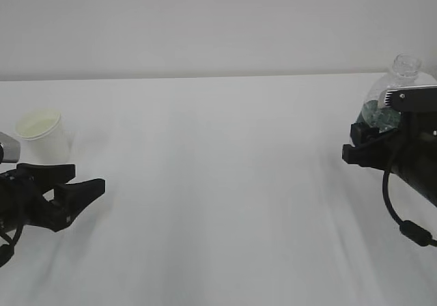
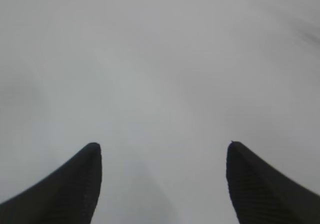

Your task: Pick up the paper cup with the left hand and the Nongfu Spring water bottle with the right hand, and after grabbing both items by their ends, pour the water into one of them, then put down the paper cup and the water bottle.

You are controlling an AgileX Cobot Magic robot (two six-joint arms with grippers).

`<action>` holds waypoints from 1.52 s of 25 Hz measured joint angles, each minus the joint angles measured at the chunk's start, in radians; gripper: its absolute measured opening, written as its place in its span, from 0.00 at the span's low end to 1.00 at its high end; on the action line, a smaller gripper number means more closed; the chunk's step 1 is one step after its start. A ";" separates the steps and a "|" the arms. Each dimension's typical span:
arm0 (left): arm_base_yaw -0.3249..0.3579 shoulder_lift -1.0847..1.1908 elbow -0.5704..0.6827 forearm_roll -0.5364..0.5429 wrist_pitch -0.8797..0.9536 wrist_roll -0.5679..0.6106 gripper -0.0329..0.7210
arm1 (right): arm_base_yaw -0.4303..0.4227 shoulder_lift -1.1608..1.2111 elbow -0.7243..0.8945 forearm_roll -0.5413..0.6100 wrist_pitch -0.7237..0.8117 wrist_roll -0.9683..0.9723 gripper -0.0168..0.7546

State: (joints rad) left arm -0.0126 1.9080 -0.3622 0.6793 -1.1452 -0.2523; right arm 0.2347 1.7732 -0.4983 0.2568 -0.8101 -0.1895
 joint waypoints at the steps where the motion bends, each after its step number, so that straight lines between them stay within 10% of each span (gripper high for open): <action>1: 0.000 0.000 0.000 0.003 0.000 -0.002 0.78 | 0.000 0.014 -0.004 0.000 0.004 0.000 0.60; 38: 0.000 0.000 0.000 0.054 0.000 -0.027 0.75 | 0.000 0.167 -0.056 0.007 0.010 0.065 0.60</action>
State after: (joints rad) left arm -0.0126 1.9080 -0.3622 0.7331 -1.1452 -0.2795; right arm 0.2347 1.9398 -0.5547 0.2642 -0.7996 -0.1250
